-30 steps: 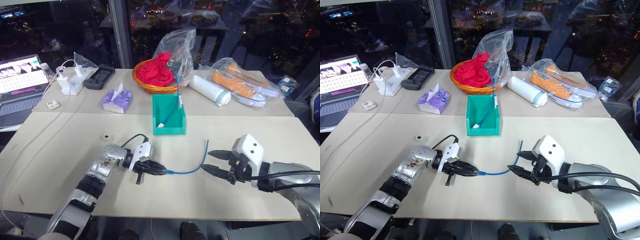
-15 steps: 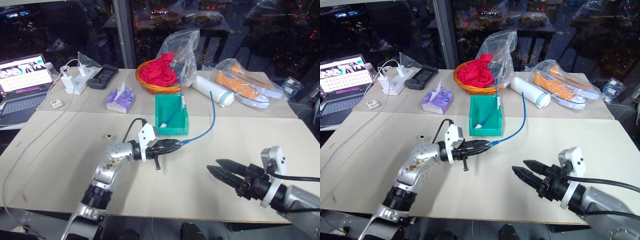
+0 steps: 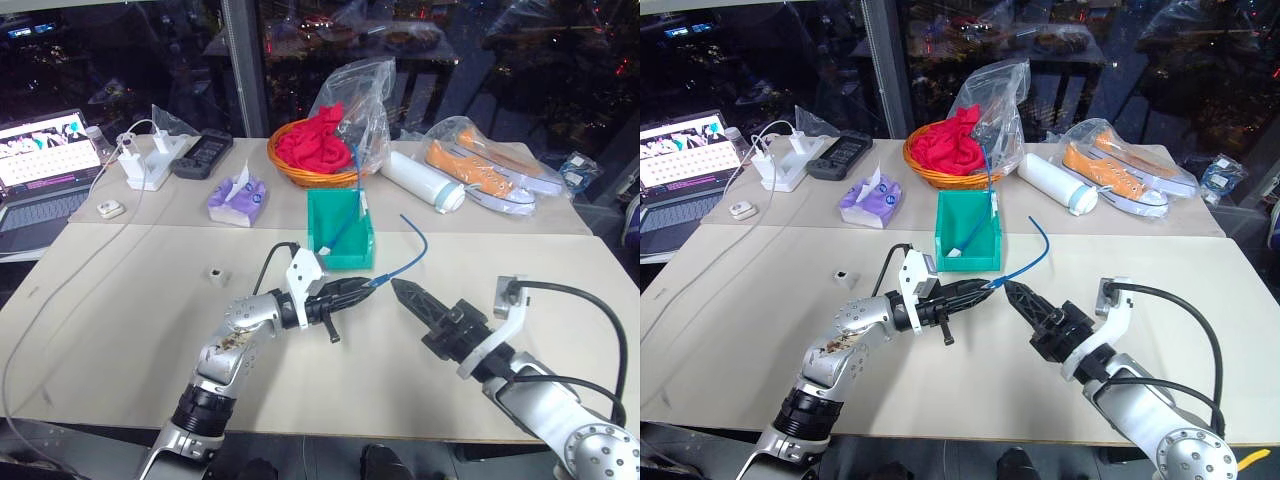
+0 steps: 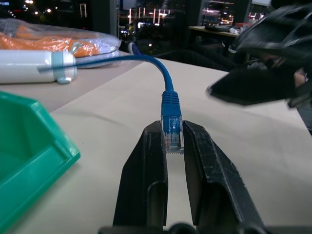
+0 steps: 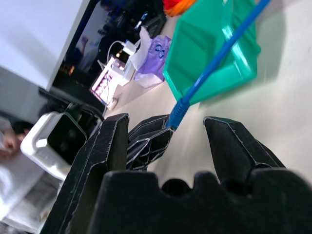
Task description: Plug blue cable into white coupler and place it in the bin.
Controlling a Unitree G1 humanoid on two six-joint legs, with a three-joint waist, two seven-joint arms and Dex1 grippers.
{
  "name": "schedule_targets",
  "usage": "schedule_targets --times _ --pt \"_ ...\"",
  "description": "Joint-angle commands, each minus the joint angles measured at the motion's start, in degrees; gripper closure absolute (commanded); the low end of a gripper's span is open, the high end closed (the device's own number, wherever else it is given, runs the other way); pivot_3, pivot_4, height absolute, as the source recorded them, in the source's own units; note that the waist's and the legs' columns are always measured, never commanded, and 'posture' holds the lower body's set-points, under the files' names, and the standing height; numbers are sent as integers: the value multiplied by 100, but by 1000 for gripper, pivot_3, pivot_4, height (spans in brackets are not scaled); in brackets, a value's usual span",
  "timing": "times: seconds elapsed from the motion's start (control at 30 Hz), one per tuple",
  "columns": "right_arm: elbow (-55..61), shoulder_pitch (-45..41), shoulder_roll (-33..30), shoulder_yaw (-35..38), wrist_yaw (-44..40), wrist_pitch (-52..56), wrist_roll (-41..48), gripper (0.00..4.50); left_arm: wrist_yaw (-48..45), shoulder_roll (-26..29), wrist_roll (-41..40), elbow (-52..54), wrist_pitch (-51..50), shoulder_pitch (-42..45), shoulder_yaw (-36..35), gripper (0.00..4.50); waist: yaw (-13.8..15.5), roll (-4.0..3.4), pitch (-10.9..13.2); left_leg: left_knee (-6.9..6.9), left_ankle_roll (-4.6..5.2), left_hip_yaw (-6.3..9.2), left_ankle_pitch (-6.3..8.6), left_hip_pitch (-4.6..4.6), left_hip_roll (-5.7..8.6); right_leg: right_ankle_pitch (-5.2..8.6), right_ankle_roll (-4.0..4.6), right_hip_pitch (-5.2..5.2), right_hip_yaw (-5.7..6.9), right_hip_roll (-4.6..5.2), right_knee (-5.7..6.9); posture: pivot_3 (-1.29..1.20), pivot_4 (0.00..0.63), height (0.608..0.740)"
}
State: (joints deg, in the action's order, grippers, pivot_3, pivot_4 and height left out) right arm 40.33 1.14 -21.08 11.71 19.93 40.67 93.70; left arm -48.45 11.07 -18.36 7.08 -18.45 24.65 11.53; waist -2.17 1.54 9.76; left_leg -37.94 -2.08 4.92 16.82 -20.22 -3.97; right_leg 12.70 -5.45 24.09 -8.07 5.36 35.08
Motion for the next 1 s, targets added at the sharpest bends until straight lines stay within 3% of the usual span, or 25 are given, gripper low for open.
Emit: schedule_targets --times 0.03,0.23,0.57,0.6,0.83,1.0 --pt "135 -163 165 -351 344 -348 100 1584 -3 -15 -107 250 -15 57 83 4418 -14 0 0 0 0 0 0 0 0 0 0 0 0 0 1 0 150 722" --pt "-111 -324 452 -641 769 -671 -322 1584 -50 -1 -206 226 -86 126 58 4418 -38 -2 -1 0 0 1 0 1 0 0 1 1 0 -1 2 0 150 722" --pt "-197 -378 491 -720 772 -882 -377 1584 -72 98 -238 230 -85 159 72 4418 -41 -2 -1 0 1 1 0 -1 0 0 1 2 0 -1 0 0 150 722" --pt "-200 -374 491 -733 773 -885 -365 2109 -72 100 -241 230 -88 160 69 4418 -42 -2 -1 0 1 1 0 -1 0 0 1 2 0 -1 0 0 150 722" --pt "-213 -370 434 -906 804 -816 -291 4435 -24 88 -237 220 -78 174 73 4418 -38 -2 -1 0 1 1 0 -1 0 0 1 3 0 -1 -1 0 150 722" --pt "-250 -389 434 -940 858 -825 -276 4484 -19 90 -232 212 -72 180 77 4418 -40 -3 -1 0 1 1 1 -1 0 0 1 3 0 -1 -1 0 150 722"
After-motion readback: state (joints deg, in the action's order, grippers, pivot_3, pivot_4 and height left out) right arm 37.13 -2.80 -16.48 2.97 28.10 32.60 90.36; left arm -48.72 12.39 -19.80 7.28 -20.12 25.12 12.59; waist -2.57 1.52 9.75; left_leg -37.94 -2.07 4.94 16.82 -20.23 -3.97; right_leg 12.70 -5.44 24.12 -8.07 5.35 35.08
